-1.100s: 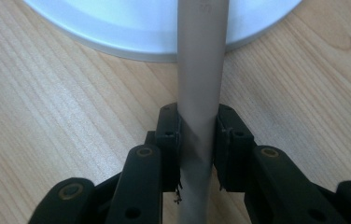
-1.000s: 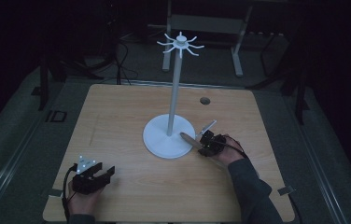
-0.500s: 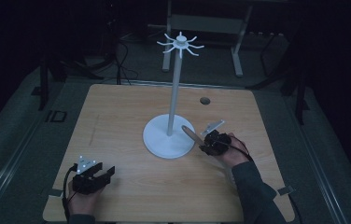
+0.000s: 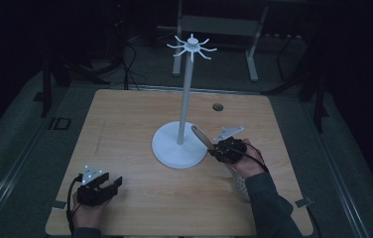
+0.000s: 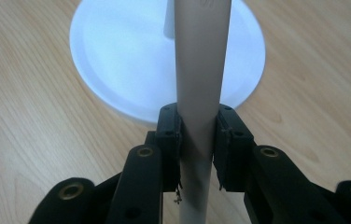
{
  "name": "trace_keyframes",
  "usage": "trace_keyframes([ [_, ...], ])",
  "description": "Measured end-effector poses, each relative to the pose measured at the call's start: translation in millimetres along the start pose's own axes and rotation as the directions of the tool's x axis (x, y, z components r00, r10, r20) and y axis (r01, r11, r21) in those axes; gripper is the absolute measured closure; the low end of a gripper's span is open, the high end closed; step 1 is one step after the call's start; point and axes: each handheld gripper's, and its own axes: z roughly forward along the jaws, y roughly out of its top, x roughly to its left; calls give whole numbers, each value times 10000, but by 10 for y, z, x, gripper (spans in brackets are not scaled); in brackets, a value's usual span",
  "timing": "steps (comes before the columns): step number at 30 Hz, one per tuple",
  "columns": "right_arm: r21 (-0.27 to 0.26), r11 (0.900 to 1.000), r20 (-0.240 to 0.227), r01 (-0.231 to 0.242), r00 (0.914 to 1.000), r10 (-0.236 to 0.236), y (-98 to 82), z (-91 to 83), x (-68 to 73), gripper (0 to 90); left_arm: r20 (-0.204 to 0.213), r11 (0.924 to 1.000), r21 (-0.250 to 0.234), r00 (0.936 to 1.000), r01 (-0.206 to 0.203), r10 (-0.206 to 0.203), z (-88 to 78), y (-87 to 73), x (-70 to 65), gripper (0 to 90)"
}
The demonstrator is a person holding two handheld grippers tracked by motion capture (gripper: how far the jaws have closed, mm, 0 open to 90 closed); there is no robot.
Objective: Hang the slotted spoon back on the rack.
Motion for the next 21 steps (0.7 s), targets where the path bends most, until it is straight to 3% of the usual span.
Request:
trace_keyframes([
  [7,-656,9978,190,-33,9998,45,91,-67,14,737,-4,10000,11,10000,20,-20,4,1,-1,437],
  [8,-1078,9941,253,-92,9996,120,128,-122,21,737,4,10000,13,10000,16,-16,4,1,0,437],
  [13,-1802,9835,354,-155,9991,222,171,-227,28,737,2,10000,13,10000,-1,1,4,0,-2,437],
  [21,-2332,9721,227,-248,9993,309,211,-333,23,737,1,10000,36,10000,-29,29,9,1,-1,437],
])
